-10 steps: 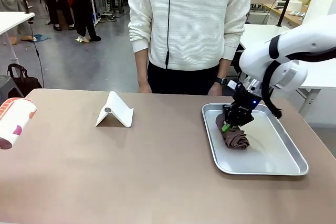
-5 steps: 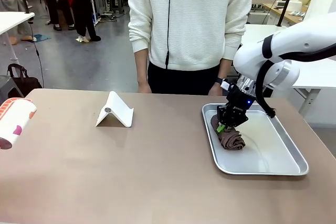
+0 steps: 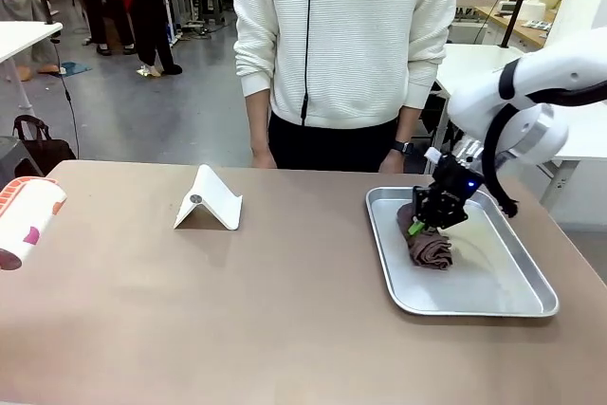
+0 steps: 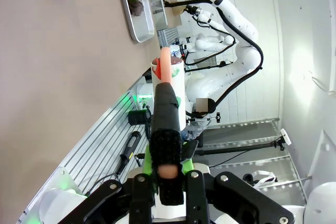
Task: Clean the surface of the table.
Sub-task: Clean the area not pointed to by the person.
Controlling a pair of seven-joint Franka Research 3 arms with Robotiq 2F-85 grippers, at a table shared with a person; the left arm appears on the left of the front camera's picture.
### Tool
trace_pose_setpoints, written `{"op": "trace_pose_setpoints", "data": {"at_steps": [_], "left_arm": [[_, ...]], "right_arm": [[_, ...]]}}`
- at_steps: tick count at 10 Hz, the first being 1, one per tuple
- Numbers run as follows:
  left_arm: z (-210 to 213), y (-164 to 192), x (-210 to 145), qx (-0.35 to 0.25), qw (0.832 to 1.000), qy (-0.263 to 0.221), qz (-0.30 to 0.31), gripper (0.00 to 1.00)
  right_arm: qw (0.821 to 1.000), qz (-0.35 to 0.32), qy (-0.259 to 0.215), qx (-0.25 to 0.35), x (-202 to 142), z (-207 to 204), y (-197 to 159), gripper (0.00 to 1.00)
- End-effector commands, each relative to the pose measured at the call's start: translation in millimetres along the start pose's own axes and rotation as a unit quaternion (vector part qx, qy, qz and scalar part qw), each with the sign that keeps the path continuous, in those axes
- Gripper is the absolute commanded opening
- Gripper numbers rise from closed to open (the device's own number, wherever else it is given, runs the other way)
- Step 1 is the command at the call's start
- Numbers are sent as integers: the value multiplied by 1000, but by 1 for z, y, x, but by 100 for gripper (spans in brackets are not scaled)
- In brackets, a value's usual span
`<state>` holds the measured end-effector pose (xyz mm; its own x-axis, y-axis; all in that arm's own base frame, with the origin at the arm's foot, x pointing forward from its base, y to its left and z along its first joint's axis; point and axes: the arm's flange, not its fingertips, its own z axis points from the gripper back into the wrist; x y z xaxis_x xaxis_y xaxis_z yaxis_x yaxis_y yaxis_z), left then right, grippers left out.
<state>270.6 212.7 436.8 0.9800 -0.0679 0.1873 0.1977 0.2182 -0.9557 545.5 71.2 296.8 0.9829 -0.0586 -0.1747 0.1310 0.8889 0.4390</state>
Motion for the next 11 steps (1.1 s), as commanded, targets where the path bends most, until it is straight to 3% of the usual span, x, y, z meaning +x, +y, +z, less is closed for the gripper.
{"op": "trace_pose_setpoints", "data": {"at_steps": [1, 5, 6, 7, 8, 11], "left_arm": [[-1, -3, -1, 0, 1000, 0, -1, 22], [-1, -3, -1, 0, 1000, 0, -1, 22], [-1, -3, -1, 0, 1000, 0, -1, 22], [-1, -3, -1, 0, 1000, 0, -1, 22], [-1, -3, -1, 0, 1000, 0, -1, 22], [-1, -3, -1, 0, 1000, 0, -1, 22]], "right_arm": [[999, -32, -36, 18, -11, 11, -44, 12], [989, -78, -81, 95, -28, 48, -95, 12], [985, -77, -86, 132, -32, 55, -100, 12], [973, -62, -75, 209, -37, 64, -103, 12], [956, -49, -59, 283, -44, 73, -103, 12], [868, -20, -2, 497, -63, 103, -103, 12]]}}
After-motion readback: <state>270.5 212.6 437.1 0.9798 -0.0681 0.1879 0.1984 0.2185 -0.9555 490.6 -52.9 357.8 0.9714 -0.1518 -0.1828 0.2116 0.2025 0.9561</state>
